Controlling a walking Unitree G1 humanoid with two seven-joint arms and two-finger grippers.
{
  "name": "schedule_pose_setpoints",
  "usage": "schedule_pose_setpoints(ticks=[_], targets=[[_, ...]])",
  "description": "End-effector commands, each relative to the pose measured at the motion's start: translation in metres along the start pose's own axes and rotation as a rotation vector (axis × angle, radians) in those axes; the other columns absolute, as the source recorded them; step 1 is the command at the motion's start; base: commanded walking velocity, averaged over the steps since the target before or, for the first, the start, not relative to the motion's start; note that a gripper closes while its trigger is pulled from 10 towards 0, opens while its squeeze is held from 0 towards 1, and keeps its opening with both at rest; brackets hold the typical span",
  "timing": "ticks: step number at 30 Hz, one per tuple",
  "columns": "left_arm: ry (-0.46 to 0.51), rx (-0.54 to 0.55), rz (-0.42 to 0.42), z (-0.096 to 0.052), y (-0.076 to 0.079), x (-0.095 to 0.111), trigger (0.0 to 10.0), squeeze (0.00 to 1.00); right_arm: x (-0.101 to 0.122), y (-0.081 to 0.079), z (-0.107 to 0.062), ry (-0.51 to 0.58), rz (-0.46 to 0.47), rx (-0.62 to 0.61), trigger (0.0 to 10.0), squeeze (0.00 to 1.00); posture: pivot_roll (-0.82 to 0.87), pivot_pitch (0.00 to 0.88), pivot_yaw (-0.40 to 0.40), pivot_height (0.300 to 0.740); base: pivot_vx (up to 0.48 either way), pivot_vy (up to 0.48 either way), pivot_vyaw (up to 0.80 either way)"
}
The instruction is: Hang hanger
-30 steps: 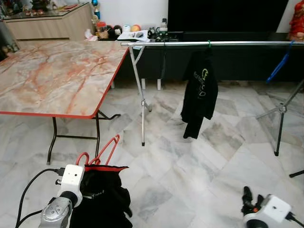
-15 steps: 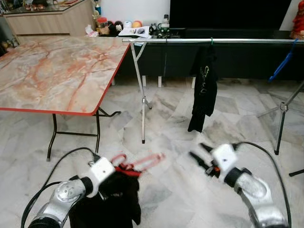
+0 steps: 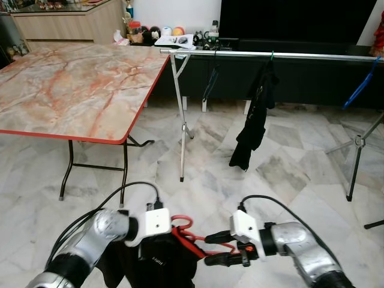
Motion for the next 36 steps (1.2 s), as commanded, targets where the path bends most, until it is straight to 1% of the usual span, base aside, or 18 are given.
schedule_pose_setpoints(ticks=[1, 2, 5, 8, 9, 10, 13, 15, 19, 20, 22, 24, 25, 28, 31, 33, 36], targets=[[0.009, -0.035, 0.020, -0.001, -0.002, 0.008, 10.0, 0.00, -0.004, 0.001, 0.002, -0.031, -0.003, 0.001, 10.0, 0.00, 0.06, 0.050, 0.021, 0.740, 0.000, 0.000, 0.00], [0.000, -0.055, 0.035, 0.001, -0.001, 0.009, 10.0, 0.00, -0.004, 0.003, 0.002, -0.039, 0.001, -0.004, 10.0, 0.00, 0.06, 0.050, 0.023, 0.740, 0.000, 0.000, 0.00], [0.001, -0.057, 0.038, 0.003, 0.000, 0.010, 10.0, 0.00, -0.005, 0.004, 0.000, -0.042, 0.005, -0.004, 10.0, 0.00, 0.06, 0.040, 0.028, 0.740, 0.000, 0.000, 0.00], [0.015, -0.035, -0.003, 0.004, 0.001, 0.007, 10.0, 0.00, -0.010, 0.009, -0.008, -0.045, -0.001, -0.060, 10.0, 0.00, 0.04, 0.011, 0.046, 0.740, 0.000, 0.000, 0.00], [0.018, -0.016, -0.027, 0.003, 0.001, 0.004, 10.0, 0.00, -0.010, 0.010, -0.011, -0.030, 0.011, -0.076, 10.0, 0.00, 0.04, 0.005, 0.052, 0.740, 0.000, 0.000, 0.00], [0.018, -0.016, -0.027, 0.003, 0.001, 0.004, 10.0, 0.00, -0.010, 0.010, -0.011, -0.030, 0.011, -0.076, 10.0, 0.00, 0.04, 0.005, 0.052, 0.740, 0.000, 0.000, 0.00], [0.002, 0.005, -0.058, 0.000, 0.003, -0.005, 10.0, 0.00, -0.016, 0.011, -0.016, -0.035, 0.013, -0.111, 10.0, 0.00, 0.03, 0.000, 0.064, 0.740, 0.000, 0.000, 0.00], [0.000, 0.006, -0.062, -0.001, 0.003, -0.006, 10.0, 0.00, -0.017, 0.011, -0.017, -0.038, 0.013, -0.114, 10.0, 0.00, 0.03, 0.000, 0.064, 0.740, 0.000, 0.000, 0.00], [-0.011, 0.002, -0.073, -0.003, 0.007, -0.011, 10.0, 0.00, -0.030, 0.012, -0.020, -0.113, -0.020, -0.153, 10.0, 0.00, 0.03, 0.000, 0.068, 0.740, 0.000, 0.000, 0.00], [-0.011, 0.002, -0.073, -0.003, 0.007, -0.011, 10.0, 0.00, -0.030, 0.012, -0.020, -0.113, -0.020, -0.153, 10.0, 0.00, 0.03, 0.000, 0.068, 0.740, 0.000, 0.000, 0.00], [-0.022, -0.002, -0.080, -0.004, 0.009, -0.014, 10.0, 0.00, -0.037, 0.017, -0.023, -0.168, -0.049, -0.208, 10.0, 0.00, 0.03, 0.000, 0.070, 0.740, 0.000, 0.000, 0.00], [-0.026, -0.001, -0.083, -0.005, 0.009, -0.016, 10.0, 0.00, -0.038, 0.019, -0.023, -0.175, -0.053, -0.223, 10.0, 0.00, 0.03, 0.000, 0.070, 0.740, 0.000, 0.000, 0.00], [-0.030, 0.002, -0.090, -0.005, 0.010, -0.018, 10.0, 0.00, -0.038, 0.021, -0.023, -0.184, -0.072, -0.247, 10.0, 0.00, 0.03, 0.000, 0.070, 0.740, 0.000, 0.000, 0.00], [-0.030, 0.008, -0.096, -0.006, 0.010, -0.019, 10.0, 0.00, -0.039, 0.023, -0.022, -0.202, -0.102, -0.267, 10.0, 0.00, 0.03, 0.000, 0.069, 0.740, 0.000, 0.000, 0.00], [-0.017, -0.001, -0.104, -0.004, 0.014, -0.016, 10.0, 0.00, -0.042, 0.025, -0.019, -0.250, -0.172, -0.300, 10.0, 0.00, 0.03, 0.000, 0.070, 0.740, 0.000, 0.000, 0.00], [-0.012, -0.007, -0.105, -0.003, 0.017, -0.015, 10.0, 0.00, -0.041, 0.026, -0.016, -0.250, -0.189, -0.316, 10.0, 0.00, 0.03, 0.000, 0.069, 0.740, 0.000, 0.000, 0.00], [-0.002, -0.015, -0.116, -0.001, 0.021, -0.014, 10.0, 0.00, -0.037, 0.026, -0.011, -0.213, -0.177, -0.319, 10.0, 0.00, 0.03, 0.000, 0.070, 0.740, 0.000, 0.000, 0.00]])
Point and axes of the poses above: a point about 5 cm out from each wrist's last joint towards the gripper, its own z axis pointing out of the wrist towards the gripper, its own x axis along the axis of the wrist's last joint, y = z × x, the point moved 4 cm from there along z, pointing out of the wrist towards the gripper
